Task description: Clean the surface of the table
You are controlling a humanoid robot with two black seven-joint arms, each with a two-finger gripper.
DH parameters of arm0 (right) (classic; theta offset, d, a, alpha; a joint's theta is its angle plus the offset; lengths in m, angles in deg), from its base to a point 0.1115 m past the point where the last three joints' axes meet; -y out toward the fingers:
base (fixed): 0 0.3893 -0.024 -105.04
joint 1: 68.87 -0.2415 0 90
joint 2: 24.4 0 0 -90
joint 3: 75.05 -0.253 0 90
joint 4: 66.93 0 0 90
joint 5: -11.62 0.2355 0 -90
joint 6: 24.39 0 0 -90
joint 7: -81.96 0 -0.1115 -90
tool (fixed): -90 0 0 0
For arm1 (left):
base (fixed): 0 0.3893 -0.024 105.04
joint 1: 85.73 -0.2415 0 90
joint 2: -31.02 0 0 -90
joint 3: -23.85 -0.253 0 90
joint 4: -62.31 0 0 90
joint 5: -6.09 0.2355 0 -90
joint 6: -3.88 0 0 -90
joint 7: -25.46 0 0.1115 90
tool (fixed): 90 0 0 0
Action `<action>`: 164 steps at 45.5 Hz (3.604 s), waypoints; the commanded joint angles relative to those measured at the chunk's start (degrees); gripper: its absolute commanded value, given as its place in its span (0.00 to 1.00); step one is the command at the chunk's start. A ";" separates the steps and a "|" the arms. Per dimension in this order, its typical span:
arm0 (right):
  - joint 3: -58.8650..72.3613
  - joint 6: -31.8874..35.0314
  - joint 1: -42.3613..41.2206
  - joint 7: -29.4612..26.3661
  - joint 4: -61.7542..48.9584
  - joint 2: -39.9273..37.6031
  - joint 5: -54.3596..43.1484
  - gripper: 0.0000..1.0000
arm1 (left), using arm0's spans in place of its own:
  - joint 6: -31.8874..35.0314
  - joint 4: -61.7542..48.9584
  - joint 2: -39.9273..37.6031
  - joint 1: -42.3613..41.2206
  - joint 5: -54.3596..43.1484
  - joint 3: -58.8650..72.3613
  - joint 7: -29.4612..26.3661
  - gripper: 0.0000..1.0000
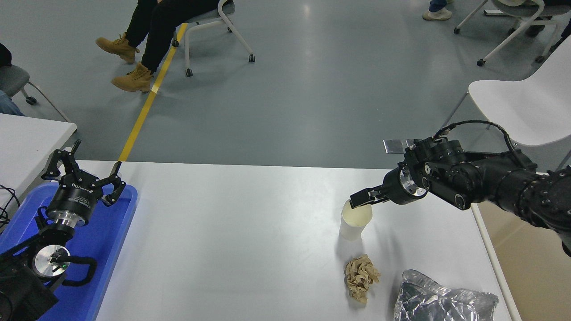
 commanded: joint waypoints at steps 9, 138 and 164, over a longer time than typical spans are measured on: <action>-0.06 -3.11 3.03 -0.01 -0.41 0.02 0.00 0.98 | 0.00 0.00 0.05 0.00 0.06 0.04 0.00 1.00; -23.70 7.17 1.71 7.46 -27.99 -16.33 39.02 0.00 | 0.00 0.00 0.05 0.00 -0.03 0.04 0.00 1.00; -23.61 -6.01 14.10 -1.76 -39.52 -20.72 39.55 0.00 | 0.00 0.00 0.05 0.00 -0.03 -0.05 0.00 1.00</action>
